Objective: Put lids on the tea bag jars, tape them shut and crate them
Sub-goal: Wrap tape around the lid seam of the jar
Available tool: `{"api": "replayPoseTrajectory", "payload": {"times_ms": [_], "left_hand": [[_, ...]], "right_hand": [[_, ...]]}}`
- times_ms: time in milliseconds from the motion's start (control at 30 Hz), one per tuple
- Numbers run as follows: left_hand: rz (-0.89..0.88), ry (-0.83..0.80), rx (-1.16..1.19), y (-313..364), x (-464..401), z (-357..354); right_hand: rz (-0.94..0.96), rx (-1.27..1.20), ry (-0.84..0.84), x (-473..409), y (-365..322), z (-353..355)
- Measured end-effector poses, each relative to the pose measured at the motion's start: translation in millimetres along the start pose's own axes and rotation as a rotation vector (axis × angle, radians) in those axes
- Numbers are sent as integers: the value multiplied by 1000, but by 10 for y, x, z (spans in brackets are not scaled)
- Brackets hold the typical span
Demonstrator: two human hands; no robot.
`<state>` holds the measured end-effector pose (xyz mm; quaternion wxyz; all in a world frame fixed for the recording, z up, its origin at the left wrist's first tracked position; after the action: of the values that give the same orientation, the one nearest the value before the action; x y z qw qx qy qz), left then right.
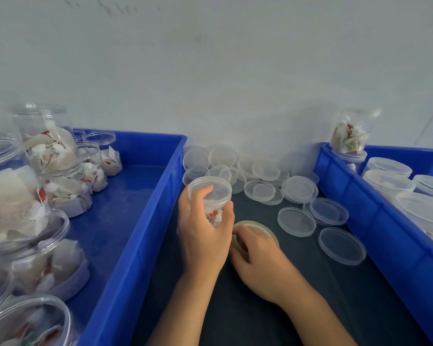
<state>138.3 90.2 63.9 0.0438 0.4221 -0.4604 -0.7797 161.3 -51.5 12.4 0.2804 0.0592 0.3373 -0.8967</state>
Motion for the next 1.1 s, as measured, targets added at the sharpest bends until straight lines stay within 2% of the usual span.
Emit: {"api": "replayPoseTrajectory", "payload": {"times_ms": [133,233,300,400,567,667,767,900,1100], "left_hand": [[-16,7,-15,3,-12,-13],[-16,14,-54,-4,-37,-48],[-9,18,-80,-19,-64,-61],[-13,23,-101,-21,-87,-72],[13,-7,10,-60,-72,-62],[36,-22,37,-91,-65,-36],[150,15,110,-219,-41,-13],[205,38,97,-340,17,-105],[252,-3,112,-351,-12,-136]], "right_hand": [[61,160,95,1,-143,106],[8,257,175,3,-151,223],[-75,202,253,-12,-40,336],[-105,-57,356,-57,-3,515],[-63,-300,238,-290,-259,488],[-57,-172,157,-450,-404,385],[-83,-29,189,-551,-456,369],[-72,-5,245,-540,-472,386],[-125,-45,190,-549,-428,364]]}}
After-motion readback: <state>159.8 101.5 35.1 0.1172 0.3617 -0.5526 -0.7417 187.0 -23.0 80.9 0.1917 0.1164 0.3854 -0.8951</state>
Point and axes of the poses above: each hand's wrist, its own x-axis away from the middle knuckle, its own z-axis out of the back of the hand, y = z × x, the point moved 10 cm from there along -x, towards the middle knuckle, and after that the axes turned 1 degree about z, right-handed, at the moved point
